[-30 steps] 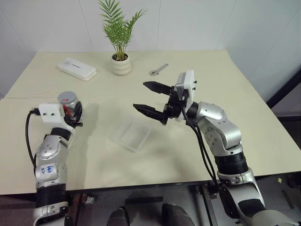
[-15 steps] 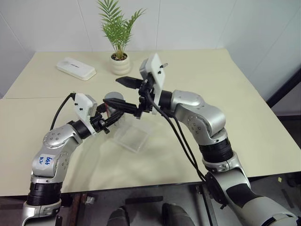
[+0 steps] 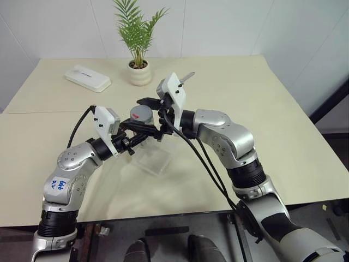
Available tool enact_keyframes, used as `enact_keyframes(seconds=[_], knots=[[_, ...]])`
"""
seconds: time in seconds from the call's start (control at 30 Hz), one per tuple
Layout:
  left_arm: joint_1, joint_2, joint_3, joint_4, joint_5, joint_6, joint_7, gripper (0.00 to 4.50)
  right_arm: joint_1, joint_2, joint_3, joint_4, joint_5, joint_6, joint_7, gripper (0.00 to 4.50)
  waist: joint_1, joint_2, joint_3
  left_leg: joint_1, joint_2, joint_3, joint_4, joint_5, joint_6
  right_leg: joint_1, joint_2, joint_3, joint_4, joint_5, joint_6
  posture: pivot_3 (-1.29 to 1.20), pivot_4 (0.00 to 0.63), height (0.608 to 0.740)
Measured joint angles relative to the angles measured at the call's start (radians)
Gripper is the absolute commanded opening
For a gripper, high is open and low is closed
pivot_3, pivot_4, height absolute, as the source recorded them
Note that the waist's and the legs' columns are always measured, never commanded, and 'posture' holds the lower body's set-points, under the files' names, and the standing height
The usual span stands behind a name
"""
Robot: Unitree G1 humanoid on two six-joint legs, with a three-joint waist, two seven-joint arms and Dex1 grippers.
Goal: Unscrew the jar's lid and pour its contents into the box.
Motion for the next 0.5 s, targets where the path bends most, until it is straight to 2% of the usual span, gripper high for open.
enact_keyframes(seconds=[0.43,0.5], knots=[[0.007,0.0,0.001,-0.004,-0.004,0.001,-0.008,1.97,0.002,0.008,-0.023,0.003,0.004,-0.017,0.007,4.5,0.0,0.0,0.0,0.0,0.0,0.0,0.0,0.0,0.0,0.0,0.0,0.0,0.0,0.0,0.0,0.0,0.15,0.74],[0.012,-0.001,0.002,-0.004,-0.004,0.001,-0.009,1.97,0.004,0.008,-0.024,0.002,0.009,-0.017,0.007,4.09,0.0,0.0,0.0,0.0,0.0,0.0,0.0,0.0,0.0,0.0,0.0,0.0,0.0,0.0,0.0,0.0,0.15,0.74]])
